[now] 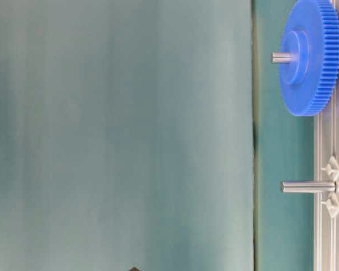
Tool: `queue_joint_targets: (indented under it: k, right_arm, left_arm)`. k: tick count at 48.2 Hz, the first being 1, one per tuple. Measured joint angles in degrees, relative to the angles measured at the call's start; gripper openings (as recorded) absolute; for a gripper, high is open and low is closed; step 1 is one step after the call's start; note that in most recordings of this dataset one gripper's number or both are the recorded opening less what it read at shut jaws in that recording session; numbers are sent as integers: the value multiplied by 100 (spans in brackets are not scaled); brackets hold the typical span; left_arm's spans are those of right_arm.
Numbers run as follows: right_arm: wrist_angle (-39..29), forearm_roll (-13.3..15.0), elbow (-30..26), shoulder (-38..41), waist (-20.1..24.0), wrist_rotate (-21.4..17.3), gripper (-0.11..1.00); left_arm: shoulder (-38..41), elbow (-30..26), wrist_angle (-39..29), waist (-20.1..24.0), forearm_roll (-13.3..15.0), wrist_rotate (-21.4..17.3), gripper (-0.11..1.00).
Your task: Find the location of the shaft and insert the large gear.
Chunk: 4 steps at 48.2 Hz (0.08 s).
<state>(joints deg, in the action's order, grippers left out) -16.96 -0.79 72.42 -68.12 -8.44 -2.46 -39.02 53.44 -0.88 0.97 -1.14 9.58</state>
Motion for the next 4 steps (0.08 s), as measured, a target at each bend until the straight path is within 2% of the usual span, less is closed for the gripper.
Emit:
queue_joint_targets:
  k: [4]
  right_arm:
    - [0, 9, 0, 0, 0, -9, 46]
  left_arm:
    - [-9, 0, 0, 9, 9, -9, 75]
